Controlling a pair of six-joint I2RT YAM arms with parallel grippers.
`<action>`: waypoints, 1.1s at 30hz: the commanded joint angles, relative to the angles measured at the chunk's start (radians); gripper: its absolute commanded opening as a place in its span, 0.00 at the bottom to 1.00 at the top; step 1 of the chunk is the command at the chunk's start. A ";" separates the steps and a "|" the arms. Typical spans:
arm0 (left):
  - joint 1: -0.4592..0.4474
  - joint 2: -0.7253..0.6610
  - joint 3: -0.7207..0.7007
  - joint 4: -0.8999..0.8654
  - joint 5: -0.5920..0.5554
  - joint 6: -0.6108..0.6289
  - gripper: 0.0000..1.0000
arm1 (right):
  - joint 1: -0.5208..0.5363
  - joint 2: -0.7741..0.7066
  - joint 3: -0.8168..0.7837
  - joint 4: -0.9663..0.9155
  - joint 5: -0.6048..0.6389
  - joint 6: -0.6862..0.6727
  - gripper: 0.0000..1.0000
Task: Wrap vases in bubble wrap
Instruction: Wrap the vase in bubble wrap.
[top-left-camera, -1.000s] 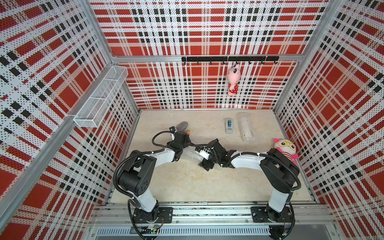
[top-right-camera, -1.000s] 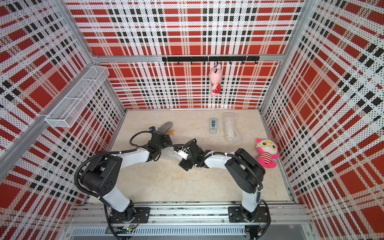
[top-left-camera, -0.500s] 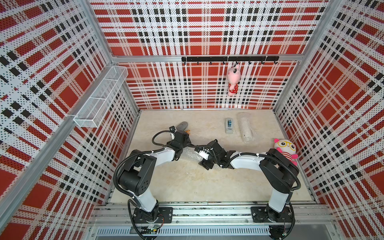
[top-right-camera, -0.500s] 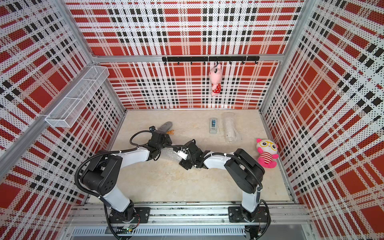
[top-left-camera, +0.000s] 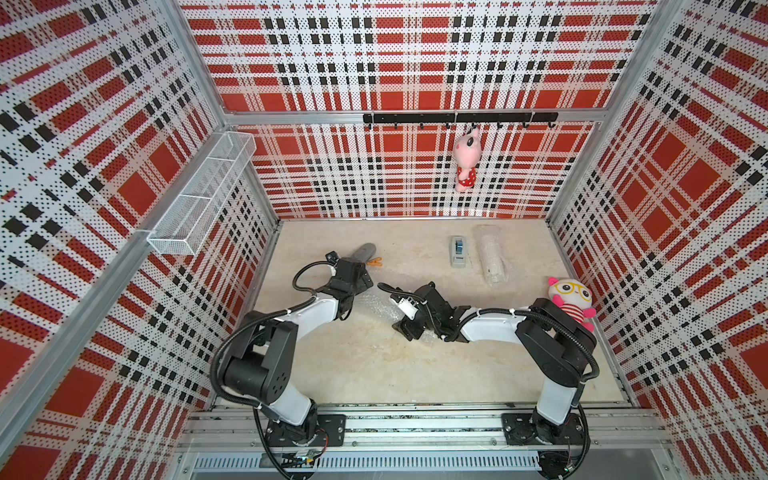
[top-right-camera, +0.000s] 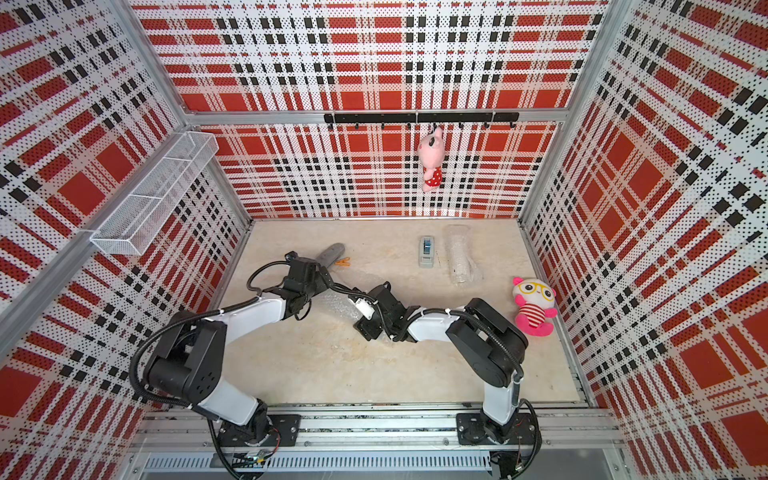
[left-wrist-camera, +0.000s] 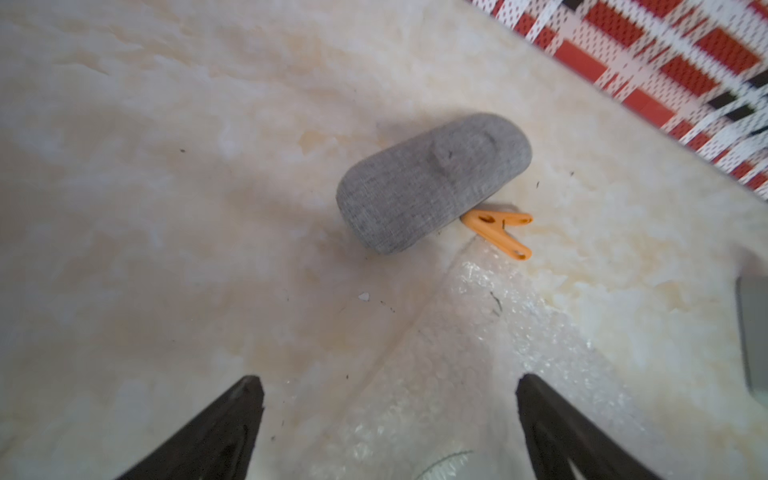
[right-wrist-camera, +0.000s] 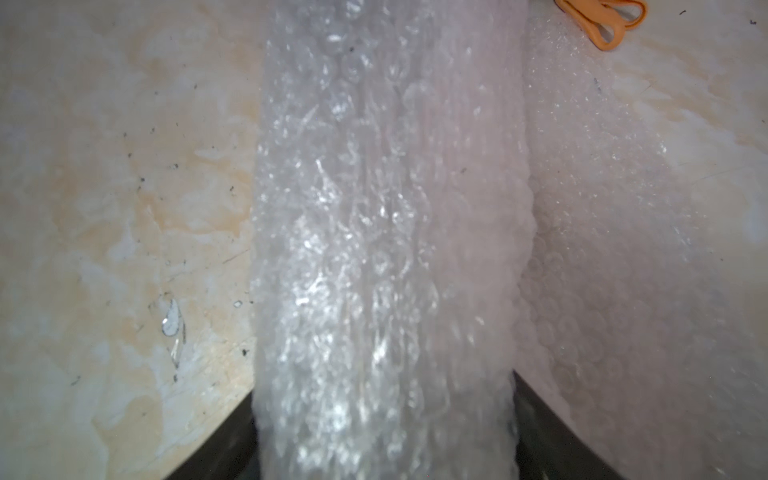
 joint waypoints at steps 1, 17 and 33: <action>0.013 -0.105 -0.037 0.001 0.027 -0.023 0.98 | 0.020 0.004 -0.060 0.058 -0.082 0.175 0.37; -0.039 -0.366 -0.503 0.375 0.304 -0.196 0.98 | -0.063 0.104 -0.159 0.285 -0.337 0.632 0.33; -0.143 -0.112 -0.485 0.660 0.435 -0.276 0.95 | -0.086 0.174 -0.191 0.473 -0.476 0.806 0.35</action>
